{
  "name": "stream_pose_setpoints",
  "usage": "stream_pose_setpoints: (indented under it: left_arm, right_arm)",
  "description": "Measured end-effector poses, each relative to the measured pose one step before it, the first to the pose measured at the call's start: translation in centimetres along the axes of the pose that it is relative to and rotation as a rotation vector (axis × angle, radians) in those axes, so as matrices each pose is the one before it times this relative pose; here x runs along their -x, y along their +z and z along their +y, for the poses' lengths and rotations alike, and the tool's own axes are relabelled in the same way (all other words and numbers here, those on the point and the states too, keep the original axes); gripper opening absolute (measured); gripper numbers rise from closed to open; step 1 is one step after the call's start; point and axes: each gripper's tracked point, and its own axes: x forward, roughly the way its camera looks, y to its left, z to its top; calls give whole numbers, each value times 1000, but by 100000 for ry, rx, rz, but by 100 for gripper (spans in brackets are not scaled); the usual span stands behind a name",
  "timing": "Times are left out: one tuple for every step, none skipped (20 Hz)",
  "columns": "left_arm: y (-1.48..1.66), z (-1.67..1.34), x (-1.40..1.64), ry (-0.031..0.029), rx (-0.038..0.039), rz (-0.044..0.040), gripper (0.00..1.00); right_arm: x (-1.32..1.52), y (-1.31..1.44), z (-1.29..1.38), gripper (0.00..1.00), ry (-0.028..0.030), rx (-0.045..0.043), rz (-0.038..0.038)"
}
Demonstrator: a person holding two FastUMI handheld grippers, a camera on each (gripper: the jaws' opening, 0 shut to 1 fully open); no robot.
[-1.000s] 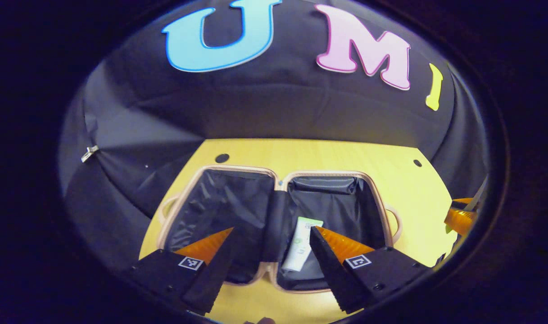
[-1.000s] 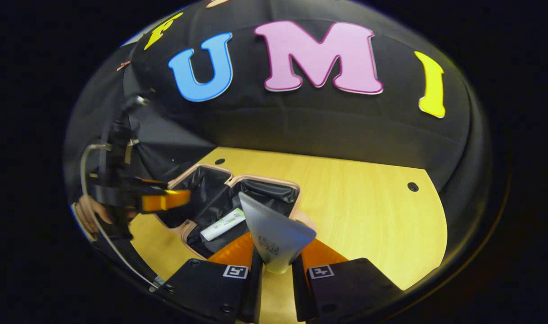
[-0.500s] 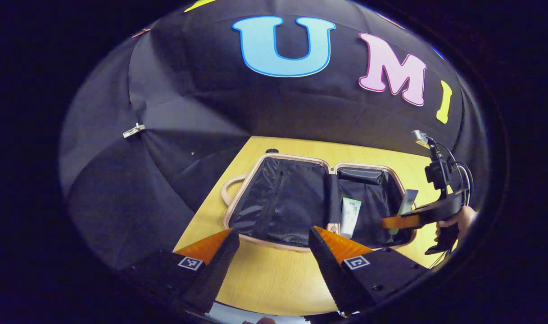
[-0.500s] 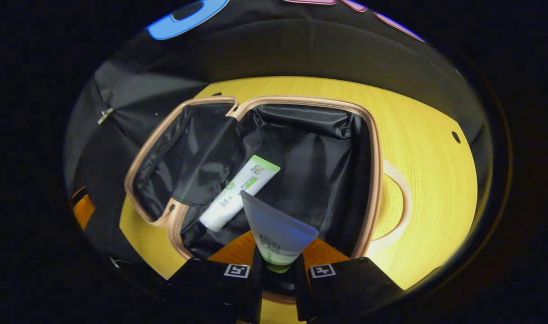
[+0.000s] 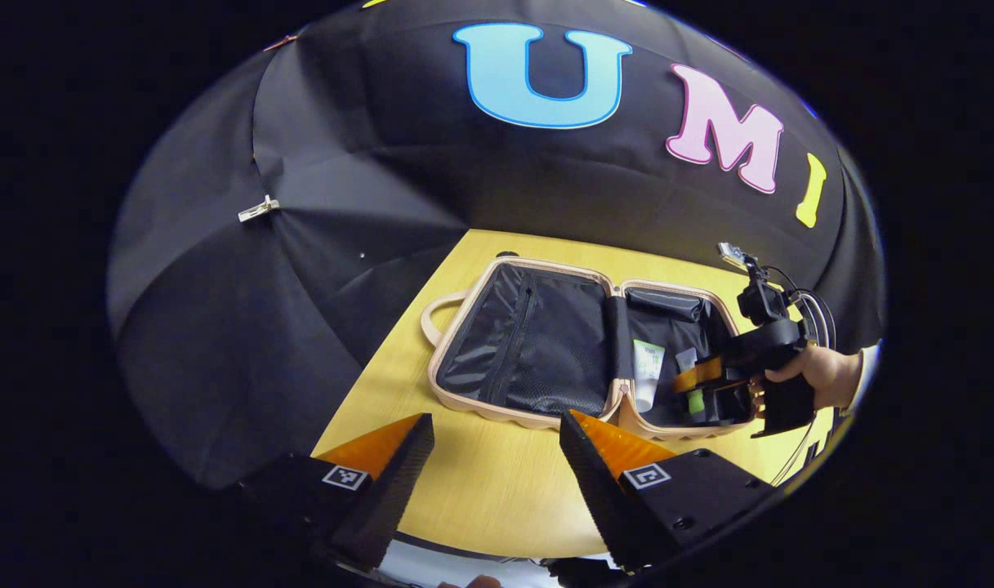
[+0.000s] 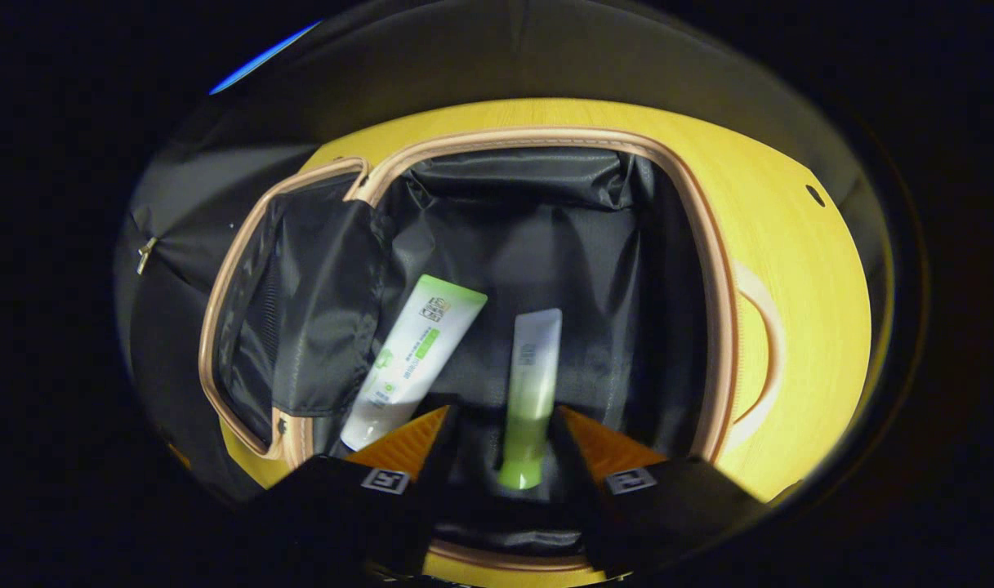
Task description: First open the suitcase, pack the skin care products into it, and then close the suitcase.
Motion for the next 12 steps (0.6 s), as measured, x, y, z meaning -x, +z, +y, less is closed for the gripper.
stream_pose_setpoints:
  left_arm:
    - [379, 478, -412, 971, 845, -927, 98]
    - [152, 713, -489, 1300, 890, -662, 98]
    - [434, 726, -725, 773, 1288, -194, 98]
    - [459, 764, -910, 786, 1338, -561, 98]
    - [663, 980, -987, 1197, 449, -848, 97]
    - [784, 943, -1185, 676, -719, -1801, 98]
    - [637, 950, -1491, 938, -491, -941, 98]
    - [372, 1049, -1620, 487, 661, 459, 98]
    - [196, 737, -1698, -169, 2121, 1755, 97]
    - [82, 364, -1596, -577, 2902, 2308, 97]
    - [145, 587, -1609, -693, 2244, 1840, 97]
    - [136, 763, -1624, 172, 1809, 2162, 98]
  right_arm:
    - [844, 541, -98, 80, 694, 812, -3595]
    - [1185, 590, 158, 98, 1310, 1348, -3940]
    - [1493, 522, -143, 100, 962, 2121, -4094]
    - [1474, 499, -201, 98, 1377, 2466, -4432]
    - [1611, 189, -116, 98, 1237, 2770, -3666]
    - [1621, -26, -279, 98, 816, 2755, -3533]
    - [1838, -203, -621, 98, 785, 2892, -3060]
    - [1703, -170, -779, 98, -579, 2205, -2478]
    - [1847, -413, -872, 98, -830, 752, -2562]
    - [1824, -197, -690, 98, -627, -635, -2770]
    - [1732, -367, -557, 98, -660, -1380, -2193]
    - [1859, -305, -681, 98, -871, -1612, -1770]
